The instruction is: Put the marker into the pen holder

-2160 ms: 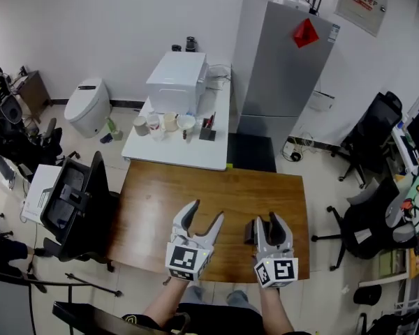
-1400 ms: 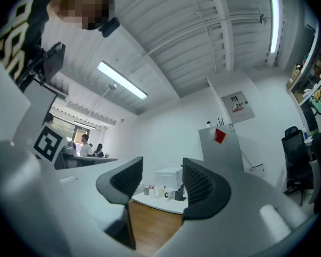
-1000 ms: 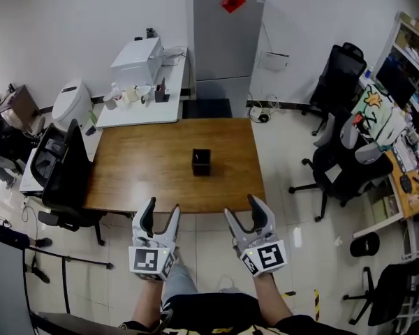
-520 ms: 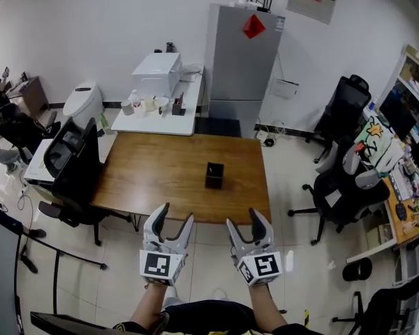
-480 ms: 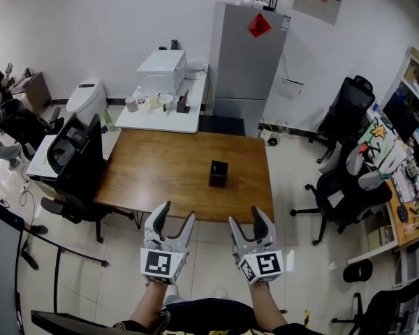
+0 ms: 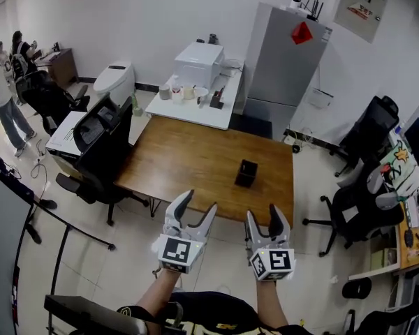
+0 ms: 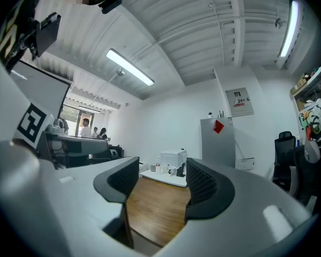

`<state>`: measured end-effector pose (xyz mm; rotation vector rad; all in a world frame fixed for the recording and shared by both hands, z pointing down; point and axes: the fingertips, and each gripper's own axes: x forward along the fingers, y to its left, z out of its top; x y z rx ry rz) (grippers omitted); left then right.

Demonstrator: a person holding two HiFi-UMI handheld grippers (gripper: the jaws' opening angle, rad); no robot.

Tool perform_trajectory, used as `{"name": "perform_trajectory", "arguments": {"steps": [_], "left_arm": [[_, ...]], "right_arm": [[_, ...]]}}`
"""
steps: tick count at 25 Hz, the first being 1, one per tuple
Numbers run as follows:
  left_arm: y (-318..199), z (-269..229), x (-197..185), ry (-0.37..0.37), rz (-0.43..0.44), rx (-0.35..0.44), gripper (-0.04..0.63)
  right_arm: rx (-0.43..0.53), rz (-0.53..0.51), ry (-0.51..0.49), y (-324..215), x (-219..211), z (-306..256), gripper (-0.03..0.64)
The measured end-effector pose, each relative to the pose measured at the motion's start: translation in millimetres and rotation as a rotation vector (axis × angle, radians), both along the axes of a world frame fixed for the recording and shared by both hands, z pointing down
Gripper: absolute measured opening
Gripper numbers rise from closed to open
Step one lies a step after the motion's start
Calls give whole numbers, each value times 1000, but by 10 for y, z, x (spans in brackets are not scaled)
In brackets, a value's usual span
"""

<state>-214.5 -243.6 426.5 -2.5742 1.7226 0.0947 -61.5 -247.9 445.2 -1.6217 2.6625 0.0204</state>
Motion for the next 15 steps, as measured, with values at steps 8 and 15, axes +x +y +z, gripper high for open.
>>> {"name": "perform_trajectory", "arguments": {"steps": [8,15], "left_arm": [[-22,57,-116,-44,14,-53,261],[-11,106,-86,-18,31,-39,259]], "right_arm": [[3,-6,-7,81,-114,25,270],[-4,12,-19,91,-24,73,270]]}}
